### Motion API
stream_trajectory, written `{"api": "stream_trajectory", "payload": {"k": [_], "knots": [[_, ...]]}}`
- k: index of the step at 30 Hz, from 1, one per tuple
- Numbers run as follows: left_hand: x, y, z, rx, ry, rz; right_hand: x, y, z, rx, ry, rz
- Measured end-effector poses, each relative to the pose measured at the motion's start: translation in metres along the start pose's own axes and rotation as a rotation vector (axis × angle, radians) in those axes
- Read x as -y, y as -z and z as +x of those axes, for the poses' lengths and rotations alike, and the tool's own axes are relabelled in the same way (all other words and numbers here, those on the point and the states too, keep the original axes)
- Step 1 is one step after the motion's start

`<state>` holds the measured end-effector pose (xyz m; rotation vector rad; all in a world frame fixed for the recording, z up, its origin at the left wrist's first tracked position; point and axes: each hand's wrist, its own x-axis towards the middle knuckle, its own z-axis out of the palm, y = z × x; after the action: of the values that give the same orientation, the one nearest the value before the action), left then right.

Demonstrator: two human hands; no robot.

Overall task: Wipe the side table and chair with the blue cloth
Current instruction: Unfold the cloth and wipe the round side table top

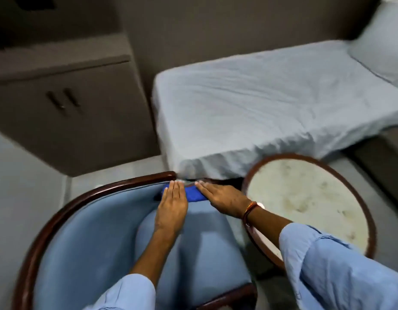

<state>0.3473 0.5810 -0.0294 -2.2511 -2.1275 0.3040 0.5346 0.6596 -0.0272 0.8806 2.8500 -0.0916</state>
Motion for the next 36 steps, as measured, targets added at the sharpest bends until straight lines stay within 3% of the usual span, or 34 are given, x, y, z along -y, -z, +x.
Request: {"api": "stream_trajectory", "payload": {"k": [4, 7, 10, 14, 16, 21, 24, 28, 32, 36], "knots": [[-0.103, -0.040, 0.049, 0.080, -0.233, -0.049, -0.065, -0.070, -0.084, 0.133, -0.133, 0.175], [-0.155, -0.069, 0.078, 0.155, -0.256, -0.080, -0.092, -0.105, -0.123, 0.157, -0.221, 0.214], [-0.201, -0.097, 0.117, 0.209, -0.325, -0.129, -0.122, -0.143, -0.150, 0.082, -0.312, 0.265], [-0.240, -0.120, 0.168, 0.111, -0.372, -0.168, -0.150, -0.189, -0.169, -0.038, -0.394, 0.167], [-0.253, -0.136, 0.181, 0.092, -0.409, -0.128, -0.152, -0.215, -0.176, -0.063, -0.444, 0.109], [-0.260, -0.191, 0.157, 0.334, -0.543, -0.050, -0.100, -0.280, -0.190, 0.099, -0.408, 0.175], [-0.235, -0.200, 0.140, 0.271, -0.489, -0.149, -0.092, -0.298, -0.187, 0.035, -0.498, 0.232], [-0.168, -0.179, 0.137, 0.087, -0.322, -0.115, -0.101, -0.310, -0.164, -0.029, -0.448, 0.243], [-0.083, -0.142, 0.144, -0.094, 0.013, -0.048, -0.110, -0.317, -0.124, 0.037, -0.481, 0.257], [-0.005, -0.119, 0.149, -0.098, 0.380, 0.010, -0.113, -0.326, -0.103, 0.027, -0.628, 0.292]]}}
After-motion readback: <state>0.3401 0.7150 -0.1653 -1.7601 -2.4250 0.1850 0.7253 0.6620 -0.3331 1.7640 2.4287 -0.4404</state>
